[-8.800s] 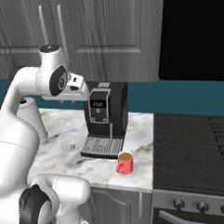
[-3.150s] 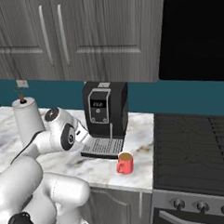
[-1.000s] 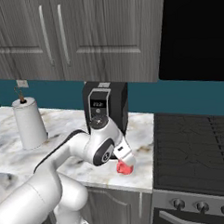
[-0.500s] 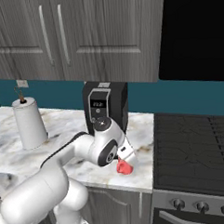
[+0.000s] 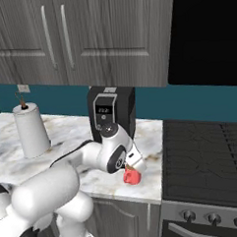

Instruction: Take a sugar cube from the saucer and place it inside the coffee. Then, grab milk from the fridge and place it next to the coffee on the counter to sweeten the coffee.

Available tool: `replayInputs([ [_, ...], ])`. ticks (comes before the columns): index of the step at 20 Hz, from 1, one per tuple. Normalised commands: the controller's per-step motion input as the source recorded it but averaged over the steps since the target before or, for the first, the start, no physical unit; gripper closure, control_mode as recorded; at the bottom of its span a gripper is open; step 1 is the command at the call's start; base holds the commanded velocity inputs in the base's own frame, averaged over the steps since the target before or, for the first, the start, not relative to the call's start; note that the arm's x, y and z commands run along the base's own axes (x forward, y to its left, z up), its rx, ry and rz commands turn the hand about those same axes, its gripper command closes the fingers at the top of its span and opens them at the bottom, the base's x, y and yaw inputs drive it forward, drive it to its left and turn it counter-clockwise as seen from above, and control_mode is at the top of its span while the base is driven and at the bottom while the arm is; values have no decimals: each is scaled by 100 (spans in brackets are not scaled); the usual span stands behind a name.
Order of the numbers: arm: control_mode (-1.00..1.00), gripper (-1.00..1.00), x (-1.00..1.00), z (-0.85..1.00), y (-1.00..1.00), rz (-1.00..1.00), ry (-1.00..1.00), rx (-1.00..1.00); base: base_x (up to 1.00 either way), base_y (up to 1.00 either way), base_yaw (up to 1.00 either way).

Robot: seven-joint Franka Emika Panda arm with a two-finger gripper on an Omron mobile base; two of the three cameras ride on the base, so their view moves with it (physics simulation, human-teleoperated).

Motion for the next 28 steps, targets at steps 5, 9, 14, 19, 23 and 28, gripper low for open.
replayInputs([
  [5,-100,-100,11,-24,-11,0,0,-5,0,0,0],
  [9,-100,-100,6,-6,-30,0,0,0,0,0,0],
  [14,-100,-100,21,1,-12,-1,2,2,0,0,0],
  [19,-100,-100,-21,66,0,0,1,12,0,0,0],
  [23,-100,-100,-69,100,15,3,0,7,0,0,0],
  [28,-100,-100,-84,100,49,12,0,0,0,0,0],
])
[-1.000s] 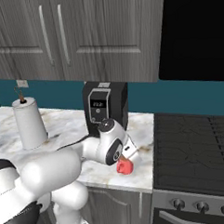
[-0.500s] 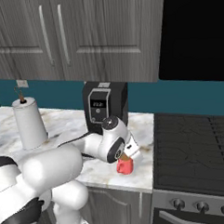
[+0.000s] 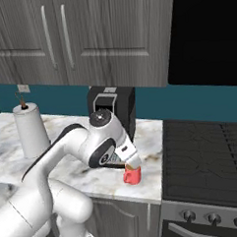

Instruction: Take a sugar cube from the saucer and place it inside the coffee. Then, grab milk from the fridge and place it next to the coffee on the counter to sweeten the coffee.

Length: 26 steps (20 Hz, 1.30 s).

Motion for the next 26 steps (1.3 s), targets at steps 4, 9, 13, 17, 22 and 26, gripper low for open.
replayInputs([
  [4,-100,-100,-51,83,85,21,0,-2,0,0,0],
  [9,-100,-100,-21,45,91,29,-8,-10,0,0,0],
  [13,-100,-100,-24,20,58,25,-17,-7,0,0,0],
  [17,-100,-100,0,0,0,0,0,0,0,0,0],
  [22,-100,-100,0,0,0,0,0,0,0,0,0],
  [26,100,-100,-11,0,0,0,0,0,-27,0,1],
])
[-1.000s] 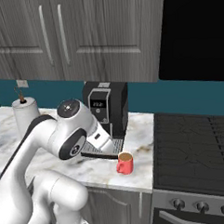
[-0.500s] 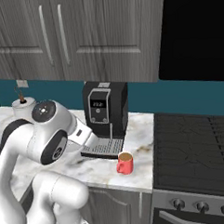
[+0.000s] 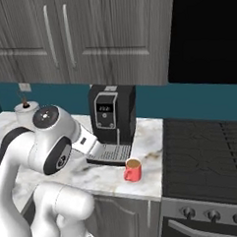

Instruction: Take a sugar cube from the saucer and place it inside the coffee. Then, grab milk from the fridge and place it next to the coffee on the counter to sweeten the coffee.

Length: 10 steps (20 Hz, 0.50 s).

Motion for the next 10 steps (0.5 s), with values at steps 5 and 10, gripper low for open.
replayInputs([
  [5,100,-100,0,0,0,0,0,0,-65,-21,0],
  [10,100,-100,0,0,0,0,0,0,-10,-50,-42],
])
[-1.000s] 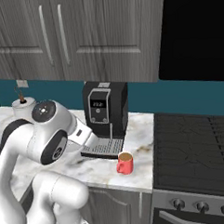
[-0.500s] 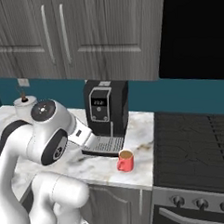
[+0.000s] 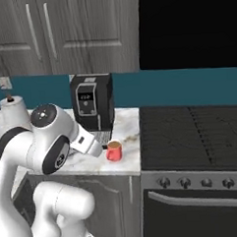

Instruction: Take a sugar cube from the saucer and place it inside the coffee. Then, grab milk from the fridge and place it next to the coffee on the counter to sweeten the coffee.

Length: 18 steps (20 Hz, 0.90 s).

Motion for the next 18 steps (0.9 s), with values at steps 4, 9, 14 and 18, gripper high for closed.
replayInputs([
  [4,100,-100,0,0,0,0,0,0,0,-52,-68],
  [9,100,-100,0,0,0,0,0,0,0,-47,-73],
  [14,100,-100,0,0,0,0,0,0,0,-57,-72],
  [18,100,-100,0,0,0,0,0,0,0,-65,-71],
])
